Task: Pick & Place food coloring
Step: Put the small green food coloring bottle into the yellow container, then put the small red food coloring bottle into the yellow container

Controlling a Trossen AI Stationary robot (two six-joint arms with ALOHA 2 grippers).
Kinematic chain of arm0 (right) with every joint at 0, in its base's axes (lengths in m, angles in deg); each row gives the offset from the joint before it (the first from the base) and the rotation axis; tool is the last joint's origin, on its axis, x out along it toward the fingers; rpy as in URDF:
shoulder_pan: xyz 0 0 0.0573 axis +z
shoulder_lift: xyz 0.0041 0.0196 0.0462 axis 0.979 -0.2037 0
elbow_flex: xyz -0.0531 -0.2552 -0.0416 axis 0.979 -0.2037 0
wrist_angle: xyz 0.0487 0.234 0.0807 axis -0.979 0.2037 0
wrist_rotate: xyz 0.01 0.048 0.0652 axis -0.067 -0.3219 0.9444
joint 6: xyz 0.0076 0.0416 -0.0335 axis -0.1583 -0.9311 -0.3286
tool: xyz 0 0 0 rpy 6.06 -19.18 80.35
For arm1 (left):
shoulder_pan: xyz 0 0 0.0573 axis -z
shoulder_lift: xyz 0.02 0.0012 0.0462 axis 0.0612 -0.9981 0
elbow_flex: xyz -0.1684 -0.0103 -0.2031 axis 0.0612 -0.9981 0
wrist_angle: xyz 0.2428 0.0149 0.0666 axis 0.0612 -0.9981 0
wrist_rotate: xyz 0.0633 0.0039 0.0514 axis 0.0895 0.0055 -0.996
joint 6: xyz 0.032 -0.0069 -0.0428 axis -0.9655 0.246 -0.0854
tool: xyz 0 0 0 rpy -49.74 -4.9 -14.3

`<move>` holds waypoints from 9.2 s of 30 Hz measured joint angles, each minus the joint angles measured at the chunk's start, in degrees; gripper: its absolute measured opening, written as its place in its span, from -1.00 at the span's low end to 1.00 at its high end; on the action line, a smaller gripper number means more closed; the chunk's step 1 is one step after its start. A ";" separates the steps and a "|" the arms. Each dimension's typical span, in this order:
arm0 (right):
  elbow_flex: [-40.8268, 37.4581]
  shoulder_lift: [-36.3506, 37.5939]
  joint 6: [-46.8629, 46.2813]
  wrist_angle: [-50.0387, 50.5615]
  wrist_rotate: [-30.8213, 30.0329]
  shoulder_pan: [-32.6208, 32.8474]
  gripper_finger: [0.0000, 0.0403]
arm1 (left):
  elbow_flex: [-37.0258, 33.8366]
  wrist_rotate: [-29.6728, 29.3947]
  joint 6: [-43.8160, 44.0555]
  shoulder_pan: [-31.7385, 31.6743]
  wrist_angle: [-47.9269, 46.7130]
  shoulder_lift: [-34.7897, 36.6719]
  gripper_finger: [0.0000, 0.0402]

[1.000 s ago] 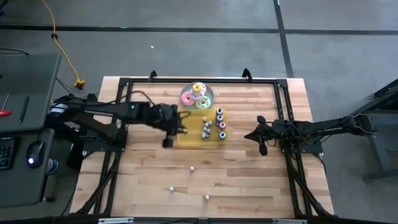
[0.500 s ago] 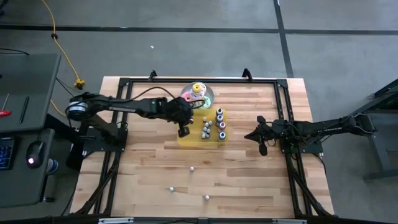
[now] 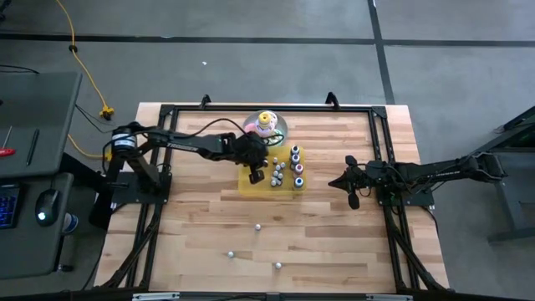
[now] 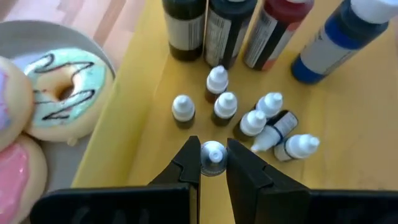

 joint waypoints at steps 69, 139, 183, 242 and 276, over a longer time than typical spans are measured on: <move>0.00 0.00 0.00 0.00 0.00 0.02 -1.00 | 7.36 -3.24 -7.35 -0.39 -9.14 2.78 -0.47; 0.00 0.01 0.00 0.22 0.00 0.02 -1.00 | 39.42 0.45 6.04 37.87 -31.98 -13.09 0.38; 0.00 0.00 0.00 -0.07 0.00 0.02 -1.00 | 48.52 3.94 -21.11 40.54 -29.09 -32.52 0.37; 0.01 0.00 0.00 0.00 0.00 0.01 -1.00 | 69.01 0.77 -18.90 38.45 -55.27 -32.84 -0.82; 0.02 -0.02 0.00 0.27 0.01 0.02 -1.00 | 20.16 -0.69 -10.57 26.58 -38.05 7.93 -0.81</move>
